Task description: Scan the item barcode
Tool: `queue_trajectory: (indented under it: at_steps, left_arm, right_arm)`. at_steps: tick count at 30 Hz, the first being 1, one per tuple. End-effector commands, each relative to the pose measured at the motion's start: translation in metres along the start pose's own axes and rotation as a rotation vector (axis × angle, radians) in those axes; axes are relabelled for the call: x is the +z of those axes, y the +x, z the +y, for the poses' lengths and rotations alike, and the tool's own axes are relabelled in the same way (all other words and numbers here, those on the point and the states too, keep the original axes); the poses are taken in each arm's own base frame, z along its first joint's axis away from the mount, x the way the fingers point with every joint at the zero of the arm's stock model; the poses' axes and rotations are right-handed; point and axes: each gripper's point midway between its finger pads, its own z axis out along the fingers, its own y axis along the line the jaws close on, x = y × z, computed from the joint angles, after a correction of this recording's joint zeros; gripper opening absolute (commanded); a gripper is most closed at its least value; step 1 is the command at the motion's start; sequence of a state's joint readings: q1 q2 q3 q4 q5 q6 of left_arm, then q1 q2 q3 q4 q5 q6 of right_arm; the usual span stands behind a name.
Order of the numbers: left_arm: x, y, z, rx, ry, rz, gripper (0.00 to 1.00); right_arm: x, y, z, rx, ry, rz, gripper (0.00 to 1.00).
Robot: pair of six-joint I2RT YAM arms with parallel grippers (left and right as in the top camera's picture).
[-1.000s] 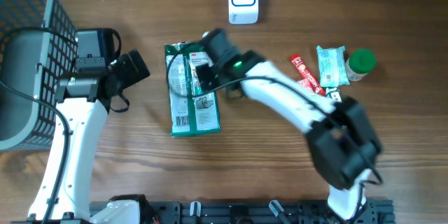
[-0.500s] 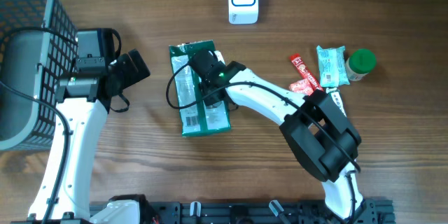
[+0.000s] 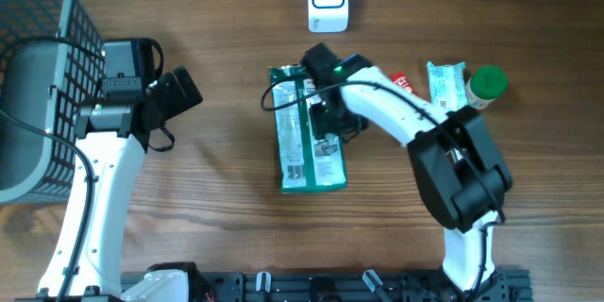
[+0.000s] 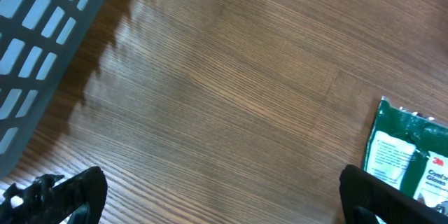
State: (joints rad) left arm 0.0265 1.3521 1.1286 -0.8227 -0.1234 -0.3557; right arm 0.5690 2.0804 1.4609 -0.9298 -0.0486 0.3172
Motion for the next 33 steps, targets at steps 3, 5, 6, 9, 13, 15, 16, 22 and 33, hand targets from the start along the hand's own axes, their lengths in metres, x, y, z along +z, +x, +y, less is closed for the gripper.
queue_trajectory:
  at_steps: [3,5,6,9,13,15,16,22,33]
  left_arm:
    - [0.0,-0.003,0.002,0.007,-0.008,-0.009,1.0]
    - [0.0,-0.003,0.002,0.007,-0.008,-0.009,1.0]
    - [0.0,-0.003,0.002,0.007,-0.008,-0.009,1.0]
    - [0.0,-0.003,0.002,0.006,-0.009,-0.009,1.0]
    - [0.0,-0.003,0.002,0.007,-0.008,-0.009,1.0]
    - [0.0,-0.003,0.002,0.006,-0.008,-0.009,1.0]
    - [0.0,-0.003,0.002,0.007,-0.008,-0.009,1.0]
    - [0.0,-0.003,0.002,0.007,-0.008,-0.009,1.0]
    - [0.0,-0.003,0.002,0.006,-0.008,-0.009,1.0]
  right_arm:
    - [-0.065,-0.006,0.02,-0.092,-0.136,-0.135,0.68]
    - [-0.087,-0.008,0.021,-0.097,-0.152,-0.193,0.72]
    - [-0.092,-0.009,0.022,-0.099,-0.154,-0.208,0.73]
    - [-0.095,-0.012,0.019,-0.104,-0.139,-0.228,0.78]
    - [-0.091,-0.015,0.018,-0.103,-0.128,-0.232,0.84]
    - [-0.09,-0.017,0.018,-0.102,-0.127,-0.235,0.85]
    - [-0.089,-0.018,0.018,-0.101,-0.128,-0.237,0.85]
    - [-0.089,-0.021,0.019,-0.092,-0.134,-0.248,0.85]
    - [-0.069,-0.026,0.02,-0.064,-0.131,-0.219,0.89]
